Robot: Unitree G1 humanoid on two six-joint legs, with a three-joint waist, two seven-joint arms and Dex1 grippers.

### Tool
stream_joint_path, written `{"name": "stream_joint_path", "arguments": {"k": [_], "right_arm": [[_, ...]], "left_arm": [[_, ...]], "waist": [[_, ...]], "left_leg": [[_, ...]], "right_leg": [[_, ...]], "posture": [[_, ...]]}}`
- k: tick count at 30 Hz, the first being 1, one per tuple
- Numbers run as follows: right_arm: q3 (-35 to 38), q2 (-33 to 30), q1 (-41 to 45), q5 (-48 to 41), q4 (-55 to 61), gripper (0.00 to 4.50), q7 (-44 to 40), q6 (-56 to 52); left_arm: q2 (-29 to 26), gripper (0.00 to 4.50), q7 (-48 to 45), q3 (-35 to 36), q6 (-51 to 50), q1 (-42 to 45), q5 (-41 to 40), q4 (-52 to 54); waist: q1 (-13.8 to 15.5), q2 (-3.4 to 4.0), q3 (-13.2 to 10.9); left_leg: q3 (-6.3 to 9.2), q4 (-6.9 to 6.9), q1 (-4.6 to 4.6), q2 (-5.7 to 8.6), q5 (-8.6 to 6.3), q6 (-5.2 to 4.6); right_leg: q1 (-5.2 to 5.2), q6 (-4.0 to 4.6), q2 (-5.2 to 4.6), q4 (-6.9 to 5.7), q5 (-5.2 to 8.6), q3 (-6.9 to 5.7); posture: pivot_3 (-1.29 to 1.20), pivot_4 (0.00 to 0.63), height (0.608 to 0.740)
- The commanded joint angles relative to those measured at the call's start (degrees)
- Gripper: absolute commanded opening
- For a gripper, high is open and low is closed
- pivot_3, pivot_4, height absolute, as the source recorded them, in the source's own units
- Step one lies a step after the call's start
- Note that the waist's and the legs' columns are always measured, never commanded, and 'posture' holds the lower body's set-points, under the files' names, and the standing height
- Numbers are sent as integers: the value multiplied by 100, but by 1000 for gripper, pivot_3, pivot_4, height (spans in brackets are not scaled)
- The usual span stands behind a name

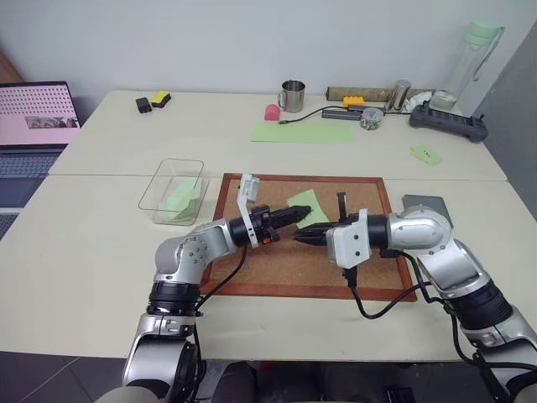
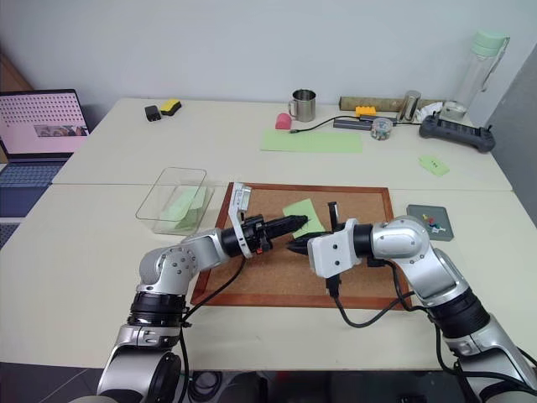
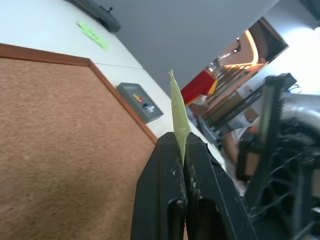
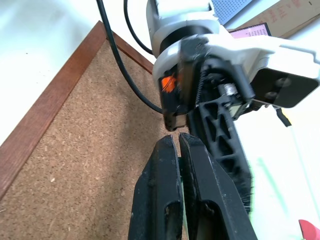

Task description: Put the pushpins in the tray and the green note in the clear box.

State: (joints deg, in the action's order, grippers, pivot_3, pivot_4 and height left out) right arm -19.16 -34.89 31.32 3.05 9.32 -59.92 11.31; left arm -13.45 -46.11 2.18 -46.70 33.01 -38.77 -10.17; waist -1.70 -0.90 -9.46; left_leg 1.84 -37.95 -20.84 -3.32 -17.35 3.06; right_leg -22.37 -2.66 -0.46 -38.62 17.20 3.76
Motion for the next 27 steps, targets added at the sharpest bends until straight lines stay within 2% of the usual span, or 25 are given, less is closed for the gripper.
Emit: {"name": "stream_joint_path", "arguments": {"k": [1, 7, 10, 14, 19, 22, 27], "right_arm": [[265, -19, 108, -207, 292, 0, 78, -134], [733, -123, -127, -475, 551, 0, 306, -707], [1648, 58, -363, -975, 530, 0, 1041, -1987], [2555, 78, -484, -1012, 171, 0, 1939, -2693], [3643, 219, -756, -1183, -505, 0, 3008, -3880], [3947, 285, -880, -1414, -820, 0, 3225, -4422], [3990, 304, -897, -1502, -1344, 0, 3354, -4546]], "left_arm": [[-89, 21, 30, -147, 812, 178, 582, -191], [-60, 21, -66, -113, 1125, 434, 740, -226], [-166, 21, -402, -319, 1206, 624, 725, 291], [-179, 21, -644, -597, 1713, 852, 973, 730], [-232, 21, -1010, -1278, 2558, 972, 1587, 1063], [-329, 21, -1234, -1680, 3150, 904, 2056, 960], [-338, 21, -1364, -1962, 3646, 823, 2425, 724]], "waist": [[1, 0, 0], [24, 0, -1], [26, -2, -2], [46, -3, -4], [49, -2, -3], [33, -2, -3], [-28, 7, -7]], "left_leg": [[0, 0, 0, 0, 0, 0], [0, 0, -5, 0, 0, 0], [2, 1, -8, 0, -1, -3], [-1, 0, -10, 0, 0, 1], [-19, 3, -7, 3, 0, 0], [-27, 5, -7, 2, -1, -2], [-37, 4, 0, 3, -13, -24]], "right_leg": [[0, 0, 0, 0, 0, 1], [0, 0, -1, 3, 0, -3], [0, 0, -2, 3, 0, -5], [0, 0, -5, 3, 0, -5], [0, 0, -8, 5, 0, 8], [-2, 0, -7, 8, 0, 14], [-5, 0, -1, 3, 0, 31]], "posture": [[0, 150, 740], [0, 150, 740], [0, 150, 740], [0, 150, 740], [0, 150, 740], [0, 150, 740], [0, 150, 740]]}}
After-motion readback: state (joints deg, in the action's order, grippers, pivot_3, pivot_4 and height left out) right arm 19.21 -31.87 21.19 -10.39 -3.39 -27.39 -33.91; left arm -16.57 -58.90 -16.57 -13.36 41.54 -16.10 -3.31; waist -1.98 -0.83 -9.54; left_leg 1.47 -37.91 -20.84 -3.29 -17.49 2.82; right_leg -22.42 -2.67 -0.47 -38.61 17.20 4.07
